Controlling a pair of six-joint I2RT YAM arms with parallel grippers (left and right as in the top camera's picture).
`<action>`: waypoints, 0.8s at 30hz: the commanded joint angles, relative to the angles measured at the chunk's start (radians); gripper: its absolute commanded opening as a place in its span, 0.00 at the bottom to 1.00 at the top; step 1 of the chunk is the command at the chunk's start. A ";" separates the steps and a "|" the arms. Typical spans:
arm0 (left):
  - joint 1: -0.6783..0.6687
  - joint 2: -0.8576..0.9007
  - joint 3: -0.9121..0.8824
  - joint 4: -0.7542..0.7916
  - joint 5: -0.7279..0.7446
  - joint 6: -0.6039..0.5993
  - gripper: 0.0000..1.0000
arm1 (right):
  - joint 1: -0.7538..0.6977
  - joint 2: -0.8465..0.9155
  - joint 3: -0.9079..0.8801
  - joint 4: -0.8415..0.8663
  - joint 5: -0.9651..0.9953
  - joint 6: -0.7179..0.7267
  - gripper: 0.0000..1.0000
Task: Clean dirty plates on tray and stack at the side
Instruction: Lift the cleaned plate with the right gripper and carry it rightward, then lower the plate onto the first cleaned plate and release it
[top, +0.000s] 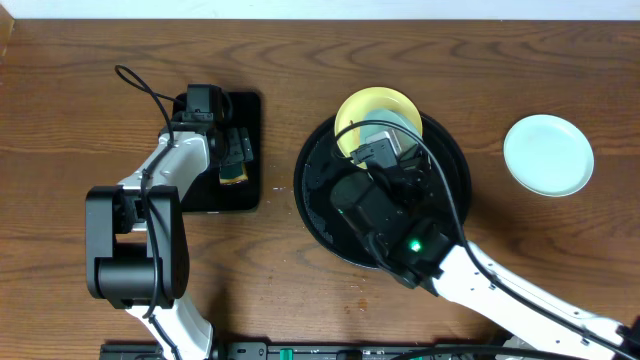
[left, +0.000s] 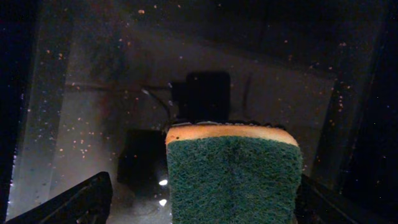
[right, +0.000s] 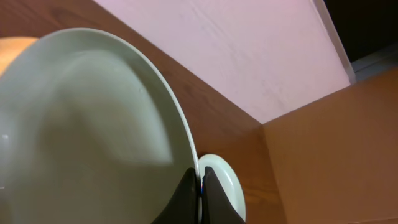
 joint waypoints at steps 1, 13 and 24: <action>0.002 0.001 -0.004 0.000 -0.012 0.006 0.91 | 0.006 0.029 0.010 0.008 0.048 -0.005 0.01; 0.002 0.001 -0.004 0.000 -0.012 0.006 0.91 | -0.159 0.012 0.019 -0.008 -0.590 0.213 0.01; 0.002 0.001 -0.004 0.000 -0.012 0.006 0.91 | -0.779 0.008 0.053 0.032 -1.095 0.303 0.01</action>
